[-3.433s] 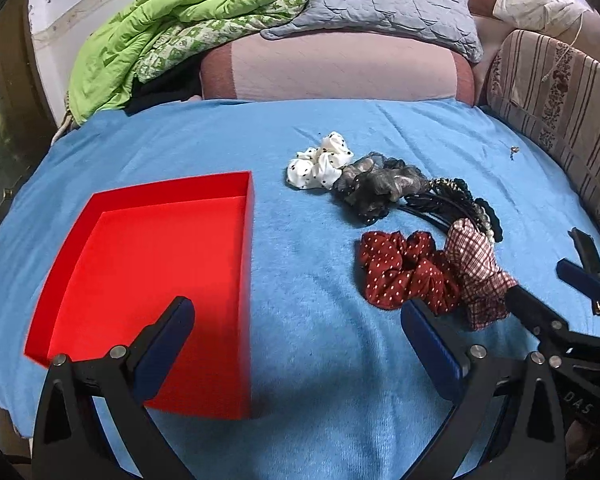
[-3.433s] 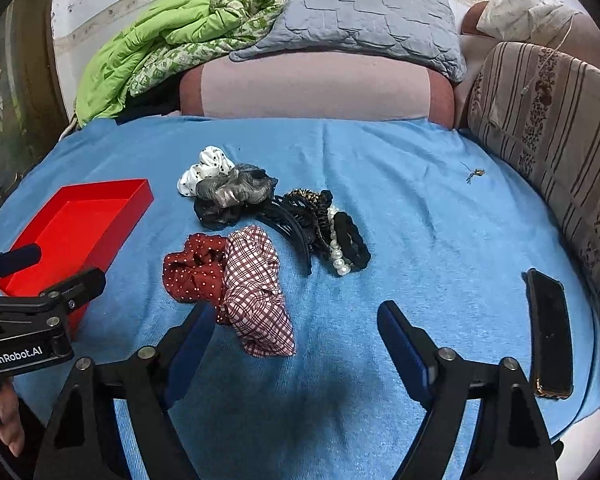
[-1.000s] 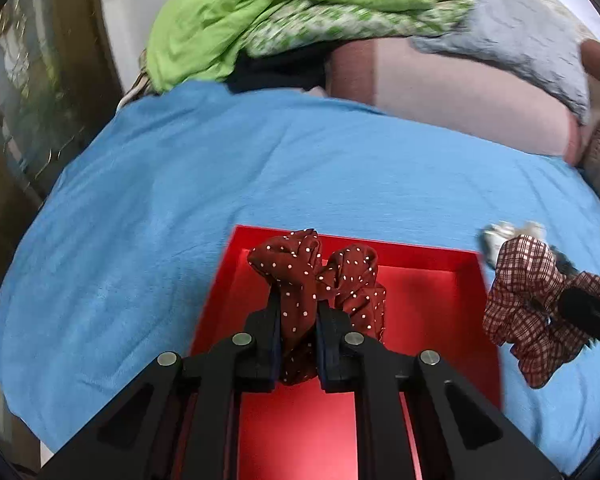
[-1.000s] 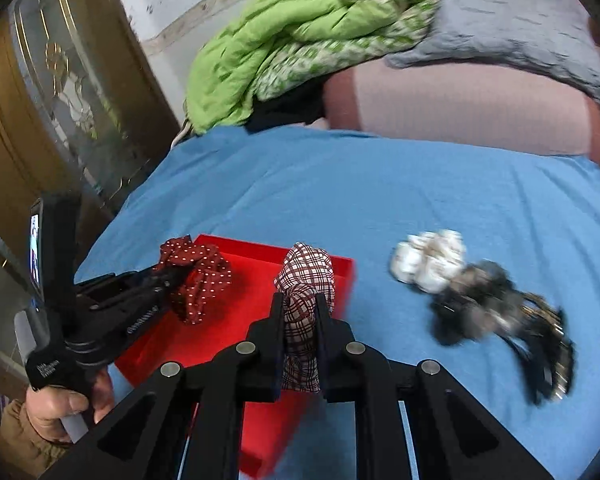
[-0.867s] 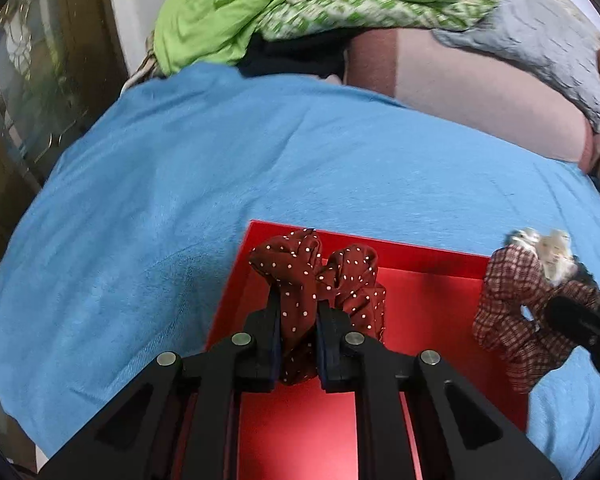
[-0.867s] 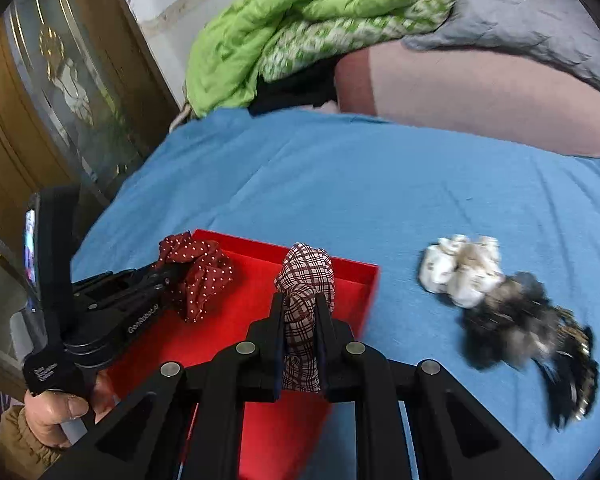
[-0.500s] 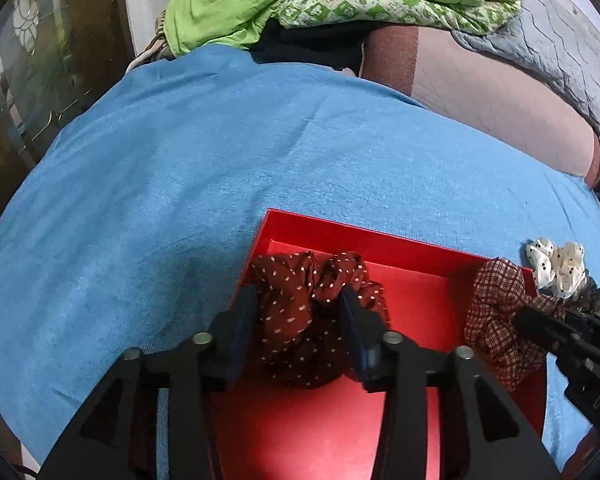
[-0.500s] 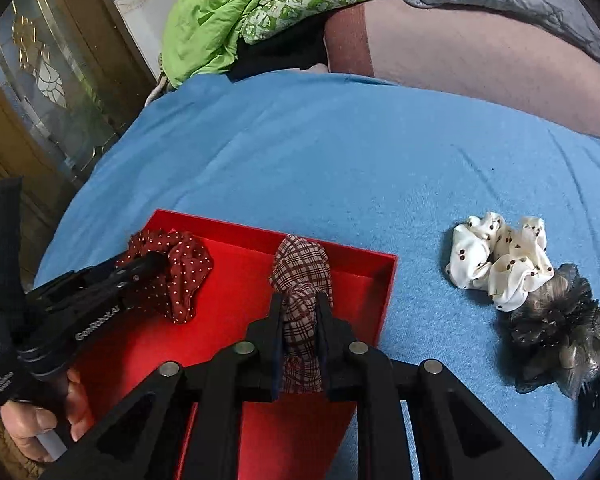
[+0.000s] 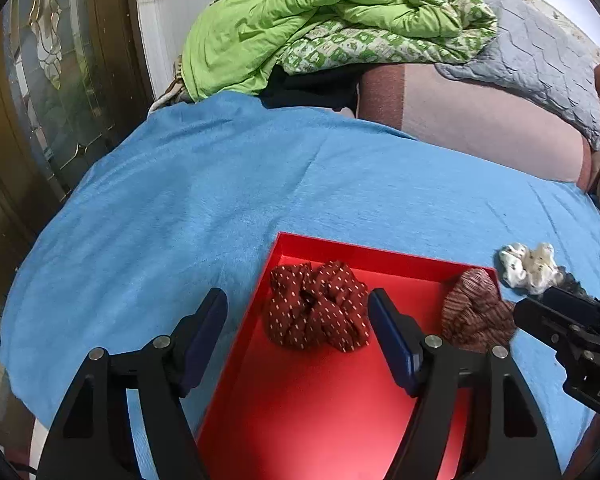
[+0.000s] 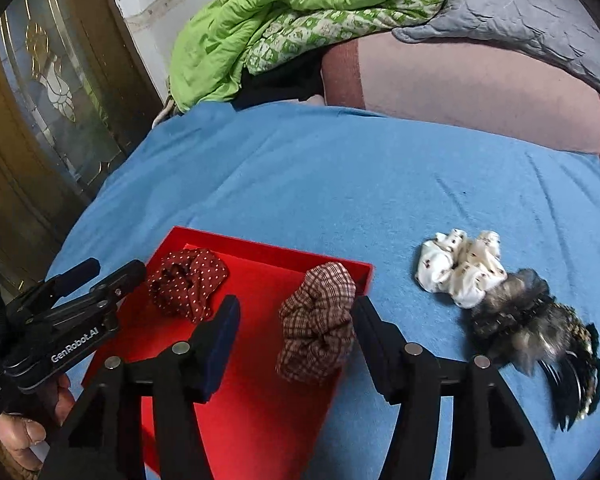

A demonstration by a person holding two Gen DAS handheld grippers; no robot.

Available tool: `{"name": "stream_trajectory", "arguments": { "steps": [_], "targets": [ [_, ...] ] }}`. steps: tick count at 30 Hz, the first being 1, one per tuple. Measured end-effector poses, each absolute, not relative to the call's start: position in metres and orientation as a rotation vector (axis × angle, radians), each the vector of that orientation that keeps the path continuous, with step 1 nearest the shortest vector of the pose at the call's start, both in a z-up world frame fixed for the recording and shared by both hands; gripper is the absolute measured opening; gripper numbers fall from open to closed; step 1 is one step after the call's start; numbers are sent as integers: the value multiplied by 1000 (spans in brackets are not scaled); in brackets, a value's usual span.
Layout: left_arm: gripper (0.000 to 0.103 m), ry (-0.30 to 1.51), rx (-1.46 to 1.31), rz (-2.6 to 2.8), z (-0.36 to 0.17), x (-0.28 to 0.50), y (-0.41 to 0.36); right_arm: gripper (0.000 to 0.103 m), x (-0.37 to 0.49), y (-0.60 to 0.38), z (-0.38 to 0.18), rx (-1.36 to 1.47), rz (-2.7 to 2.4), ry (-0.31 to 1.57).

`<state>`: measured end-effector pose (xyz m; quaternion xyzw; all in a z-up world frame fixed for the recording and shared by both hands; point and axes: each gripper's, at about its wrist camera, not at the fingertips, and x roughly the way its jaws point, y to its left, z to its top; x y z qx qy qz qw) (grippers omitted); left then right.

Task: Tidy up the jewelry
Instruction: 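Withdraw both tools from the tray toward the remaining jewelry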

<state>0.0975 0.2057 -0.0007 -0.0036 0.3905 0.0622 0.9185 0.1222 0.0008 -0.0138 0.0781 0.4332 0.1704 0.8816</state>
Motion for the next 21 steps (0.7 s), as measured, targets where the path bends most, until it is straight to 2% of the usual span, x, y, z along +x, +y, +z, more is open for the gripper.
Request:
{"name": "stream_trajectory", "arguments": {
  "steps": [21],
  "targets": [
    [72, 781, 34, 32, 28, 34, 137, 66, 34, -98, -4, 252, 244, 871]
  ]
}}
